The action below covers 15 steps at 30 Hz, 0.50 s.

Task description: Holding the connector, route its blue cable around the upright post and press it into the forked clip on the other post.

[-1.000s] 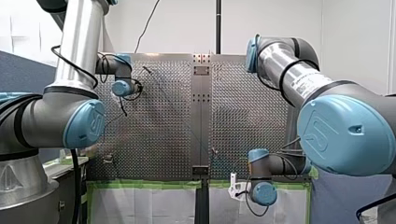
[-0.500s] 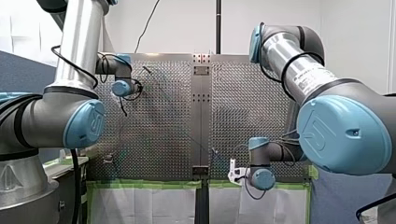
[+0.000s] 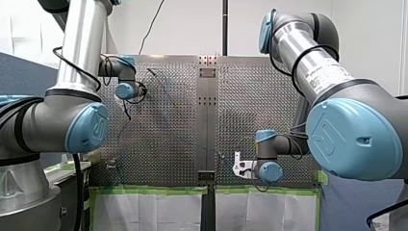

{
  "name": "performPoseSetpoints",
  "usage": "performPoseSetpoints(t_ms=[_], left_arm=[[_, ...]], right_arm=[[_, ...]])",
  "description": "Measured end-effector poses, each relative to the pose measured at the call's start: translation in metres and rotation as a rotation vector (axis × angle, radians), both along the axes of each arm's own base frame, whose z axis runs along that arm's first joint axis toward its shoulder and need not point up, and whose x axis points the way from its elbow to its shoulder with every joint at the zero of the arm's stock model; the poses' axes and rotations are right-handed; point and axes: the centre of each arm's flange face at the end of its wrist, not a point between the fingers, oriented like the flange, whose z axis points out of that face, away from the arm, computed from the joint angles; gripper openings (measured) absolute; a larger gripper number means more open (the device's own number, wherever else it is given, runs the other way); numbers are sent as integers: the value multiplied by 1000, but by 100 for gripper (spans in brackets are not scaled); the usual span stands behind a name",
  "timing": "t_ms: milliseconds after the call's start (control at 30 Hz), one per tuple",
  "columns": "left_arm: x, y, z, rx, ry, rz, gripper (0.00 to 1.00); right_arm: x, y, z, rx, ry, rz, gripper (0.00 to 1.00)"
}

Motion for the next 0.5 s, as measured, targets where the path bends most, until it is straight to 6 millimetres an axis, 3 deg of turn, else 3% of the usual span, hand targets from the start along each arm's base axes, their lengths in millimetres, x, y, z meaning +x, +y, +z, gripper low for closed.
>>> performPoseSetpoints(t_ms=[500], left_arm=[[0, 3, 0, 0, 1, 4, 98]], right_arm=[[12, 12, -1, 3, 31, 78, 0]])
